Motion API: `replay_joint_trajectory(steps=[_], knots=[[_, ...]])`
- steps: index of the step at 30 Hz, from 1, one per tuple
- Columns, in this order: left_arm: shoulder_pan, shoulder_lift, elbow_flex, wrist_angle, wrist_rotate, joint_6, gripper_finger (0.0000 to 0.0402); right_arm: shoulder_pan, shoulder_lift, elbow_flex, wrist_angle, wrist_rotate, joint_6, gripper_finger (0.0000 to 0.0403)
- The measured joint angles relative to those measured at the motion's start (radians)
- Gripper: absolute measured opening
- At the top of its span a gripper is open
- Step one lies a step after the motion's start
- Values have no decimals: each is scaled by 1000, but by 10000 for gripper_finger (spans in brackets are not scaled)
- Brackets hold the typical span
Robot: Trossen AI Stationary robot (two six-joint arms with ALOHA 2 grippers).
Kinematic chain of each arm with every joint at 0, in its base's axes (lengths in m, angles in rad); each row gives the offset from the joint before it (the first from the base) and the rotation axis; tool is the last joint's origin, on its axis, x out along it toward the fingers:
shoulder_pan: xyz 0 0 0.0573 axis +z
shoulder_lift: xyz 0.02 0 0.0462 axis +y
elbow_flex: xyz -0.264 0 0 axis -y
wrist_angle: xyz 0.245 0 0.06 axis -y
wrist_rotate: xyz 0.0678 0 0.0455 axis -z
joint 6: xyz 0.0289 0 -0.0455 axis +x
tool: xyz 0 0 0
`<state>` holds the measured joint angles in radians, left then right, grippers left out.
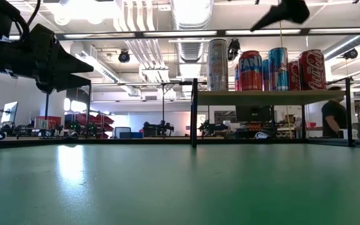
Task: Place canned beverage on shelf
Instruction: Return to Home Position
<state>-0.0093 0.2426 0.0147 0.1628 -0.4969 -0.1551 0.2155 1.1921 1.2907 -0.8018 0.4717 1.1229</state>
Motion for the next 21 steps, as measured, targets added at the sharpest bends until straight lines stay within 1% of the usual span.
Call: replay_joint_trajectory(steps=[2, 4, 6, 8, 9, 12, 14, 16, 18, 21], knots=[[0, 0, 0, 0, 0, 0, 384, 3, -61, -112, 106, 0, -28, 372], [0, 0, 0, 0, 0, 0, 384, 3, -116, -208, 170, -13, -63, 372], [0, 0, 0, 0, 0, 0, 384, 2, -168, -310, 252, -61, -117, 372], [0, 0, 0, 0, 0, 0, 384, 2, -219, -415, 368, -130, -181, 372], [0, 0, 0, 0, 0, 0, 384, 3, -244, -467, 429, -147, -202, 372], [0, 0, 0, 0, 0, 0, 384, 2, -313, -615, 663, -129, -295, 372], [0, 0, 0, 0, 0, 0, 384, 1, -349, -711, 794, -121, -426, 372], [0, 0, 0, 0, 0, 0, 384, 2, -383, -803, 889, -140, -523, 372], [0, 0, 0, 0, 0, 0, 384, 2, -404, -885, 987, -148, -547, 372], [0, 0, 0, 0, 0, 0, 384, 0, -404, -981, 1144, -128, -575, 372]])
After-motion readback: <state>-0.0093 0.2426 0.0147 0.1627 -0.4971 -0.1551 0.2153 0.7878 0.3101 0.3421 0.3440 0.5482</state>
